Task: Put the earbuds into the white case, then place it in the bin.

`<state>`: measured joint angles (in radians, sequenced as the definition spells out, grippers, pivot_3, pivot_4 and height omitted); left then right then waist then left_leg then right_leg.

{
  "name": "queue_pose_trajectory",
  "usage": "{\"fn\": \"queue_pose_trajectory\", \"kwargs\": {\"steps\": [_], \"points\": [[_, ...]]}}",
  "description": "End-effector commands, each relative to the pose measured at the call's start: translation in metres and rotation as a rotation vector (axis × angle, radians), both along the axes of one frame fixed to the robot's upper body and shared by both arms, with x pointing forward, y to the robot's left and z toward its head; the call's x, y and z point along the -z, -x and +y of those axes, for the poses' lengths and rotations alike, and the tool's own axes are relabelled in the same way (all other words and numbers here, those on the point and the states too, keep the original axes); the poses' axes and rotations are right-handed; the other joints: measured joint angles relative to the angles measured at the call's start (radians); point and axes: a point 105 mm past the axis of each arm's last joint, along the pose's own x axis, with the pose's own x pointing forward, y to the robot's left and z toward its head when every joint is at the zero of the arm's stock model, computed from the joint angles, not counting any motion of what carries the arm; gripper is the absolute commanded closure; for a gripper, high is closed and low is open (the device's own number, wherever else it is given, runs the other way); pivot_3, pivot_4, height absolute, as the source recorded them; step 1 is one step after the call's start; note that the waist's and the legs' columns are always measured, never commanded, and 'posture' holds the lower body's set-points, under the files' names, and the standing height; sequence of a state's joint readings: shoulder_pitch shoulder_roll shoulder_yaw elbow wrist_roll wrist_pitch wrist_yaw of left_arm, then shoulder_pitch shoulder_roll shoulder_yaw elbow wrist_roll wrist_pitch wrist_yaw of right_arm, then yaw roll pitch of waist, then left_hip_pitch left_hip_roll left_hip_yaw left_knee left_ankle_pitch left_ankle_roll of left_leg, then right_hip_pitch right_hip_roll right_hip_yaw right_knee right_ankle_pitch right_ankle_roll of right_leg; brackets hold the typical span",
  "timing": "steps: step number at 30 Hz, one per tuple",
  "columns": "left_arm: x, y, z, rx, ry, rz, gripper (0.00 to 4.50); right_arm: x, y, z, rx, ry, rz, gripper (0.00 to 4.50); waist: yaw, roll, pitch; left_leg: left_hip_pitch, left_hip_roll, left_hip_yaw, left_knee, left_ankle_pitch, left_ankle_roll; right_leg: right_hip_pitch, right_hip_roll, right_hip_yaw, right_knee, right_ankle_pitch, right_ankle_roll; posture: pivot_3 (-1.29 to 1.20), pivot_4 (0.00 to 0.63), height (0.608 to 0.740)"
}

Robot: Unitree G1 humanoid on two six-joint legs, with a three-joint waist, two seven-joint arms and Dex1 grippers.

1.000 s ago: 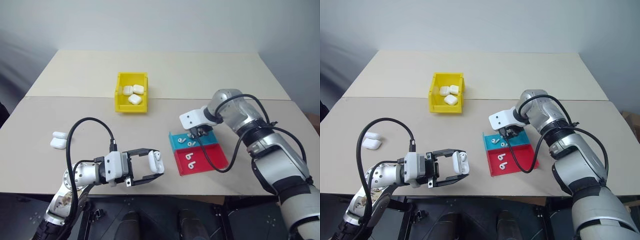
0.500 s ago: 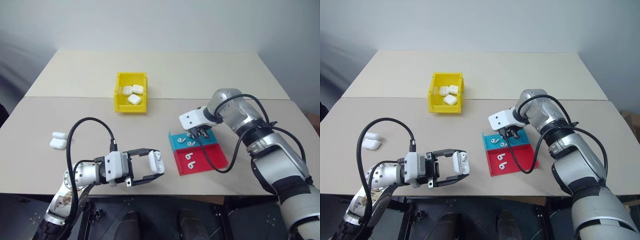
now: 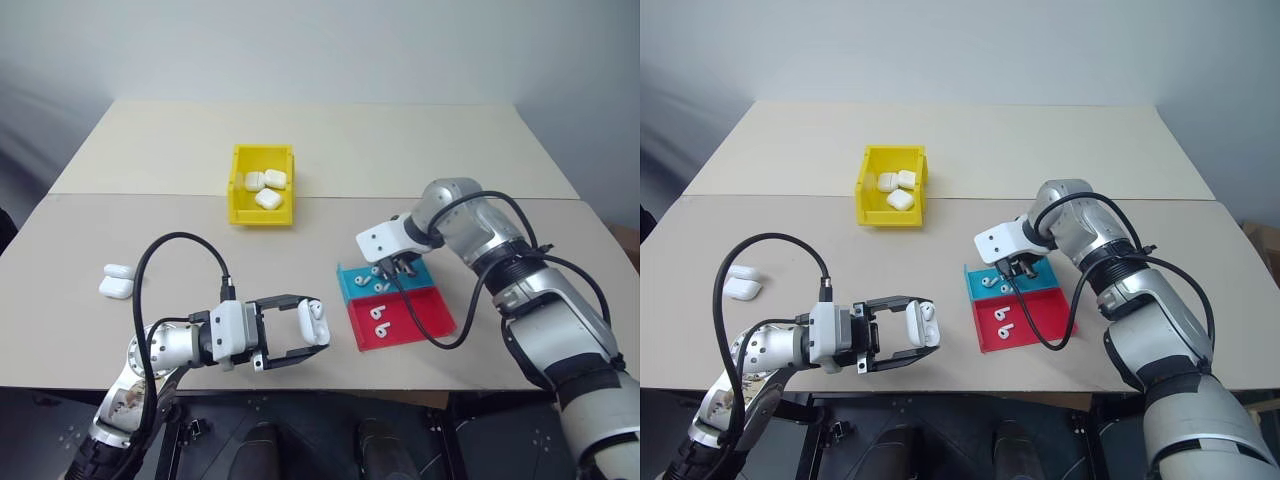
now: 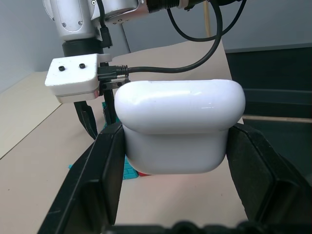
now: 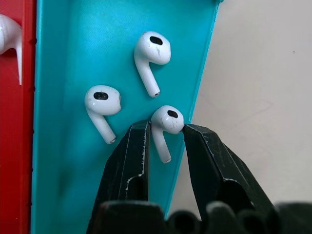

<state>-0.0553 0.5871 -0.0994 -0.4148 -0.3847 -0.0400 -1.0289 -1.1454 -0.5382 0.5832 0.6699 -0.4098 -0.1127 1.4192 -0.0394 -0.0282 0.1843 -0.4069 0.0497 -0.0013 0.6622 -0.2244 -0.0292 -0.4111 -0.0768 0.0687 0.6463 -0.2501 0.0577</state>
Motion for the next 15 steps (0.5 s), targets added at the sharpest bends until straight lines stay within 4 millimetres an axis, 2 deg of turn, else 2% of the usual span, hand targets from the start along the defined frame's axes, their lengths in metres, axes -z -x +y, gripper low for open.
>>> {"fn": "queue_pose_trajectory", "kwargs": {"steps": [1,15], "points": [[-0.0046,0.0007,-0.0021,0.004,0.012,-0.019,1.70,-0.0096,-0.0030,0.0027,-0.027,-0.019,-0.053,3.08,0.000,0.000,0.000,0.000,0.000,0.000,0.000,0.000,0.000,0.000,0.000,0.000,0.000,0.000,0.000,0.00,0.150,0.740],[-0.0030,0.0008,-0.0028,0.000,0.004,-0.024,1.70,-0.0024,0.0007,0.0016,-0.073,0.013,-0.032,3.08,-0.001,0.000,0.000,0.000,0.000,0.000,0.000,0.000,0.000,0.000,0.000,0.000,0.000,0.000,0.000,0.00,0.150,0.740]]}}
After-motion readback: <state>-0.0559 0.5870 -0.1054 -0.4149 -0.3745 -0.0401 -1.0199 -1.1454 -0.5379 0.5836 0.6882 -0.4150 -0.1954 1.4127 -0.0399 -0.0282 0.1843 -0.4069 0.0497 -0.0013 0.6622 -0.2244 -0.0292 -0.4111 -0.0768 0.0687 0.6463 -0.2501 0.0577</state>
